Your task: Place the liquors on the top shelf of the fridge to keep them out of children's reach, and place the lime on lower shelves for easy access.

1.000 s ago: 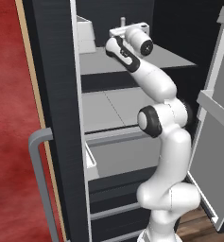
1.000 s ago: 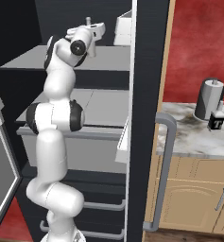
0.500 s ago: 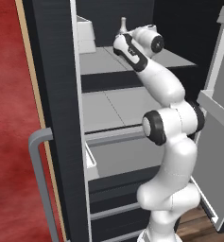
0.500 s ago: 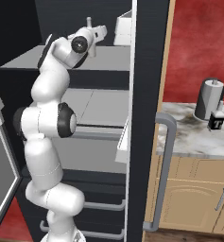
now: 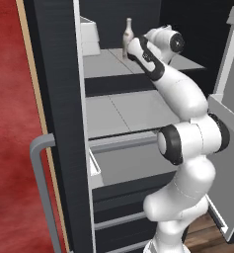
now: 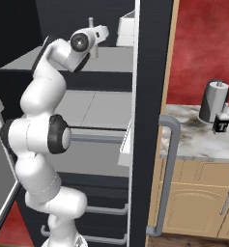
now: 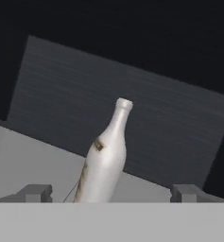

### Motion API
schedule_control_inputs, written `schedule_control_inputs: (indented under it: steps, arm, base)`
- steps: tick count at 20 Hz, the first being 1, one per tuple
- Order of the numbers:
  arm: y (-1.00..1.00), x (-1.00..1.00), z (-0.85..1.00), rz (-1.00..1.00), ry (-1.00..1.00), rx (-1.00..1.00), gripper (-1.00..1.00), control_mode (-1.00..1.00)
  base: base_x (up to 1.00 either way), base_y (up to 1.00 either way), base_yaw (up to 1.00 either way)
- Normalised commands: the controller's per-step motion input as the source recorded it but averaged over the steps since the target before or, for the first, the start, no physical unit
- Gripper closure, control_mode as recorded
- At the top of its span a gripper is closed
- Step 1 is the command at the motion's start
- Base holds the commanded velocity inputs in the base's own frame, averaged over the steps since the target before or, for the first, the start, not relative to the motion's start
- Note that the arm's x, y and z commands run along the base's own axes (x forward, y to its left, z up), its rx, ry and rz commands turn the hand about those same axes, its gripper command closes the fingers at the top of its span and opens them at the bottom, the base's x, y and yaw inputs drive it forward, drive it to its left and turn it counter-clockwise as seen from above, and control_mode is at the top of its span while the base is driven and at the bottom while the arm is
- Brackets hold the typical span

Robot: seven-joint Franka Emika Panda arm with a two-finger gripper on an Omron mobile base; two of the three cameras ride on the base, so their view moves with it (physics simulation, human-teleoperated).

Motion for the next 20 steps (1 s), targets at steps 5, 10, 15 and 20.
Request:
schedule_control_inputs:
  steps: [5, 10, 15, 20]
  arm:
    - [0.23, -0.81, 0.0, 0.0, 0.15, -0.08, -1.0, -1.0]
    - [0.49, -0.9, 0.0, 0.0, 0.13, -0.08, -1.0, -1.0]
    - [0.5, -0.93, 0.0, -0.05, 0.09, -0.01, -1.0, -1.0]
    - [0.19, -1.0, 0.0, -0.1, 0.1, 0.03, -1.0, -1.0]
  base:
    - [0.0, 0.0, 0.0]
    - [0.0, 0.0, 0.0]
    - [0.0, 0.0, 0.0]
    - [0.0, 0.0, 0.0]
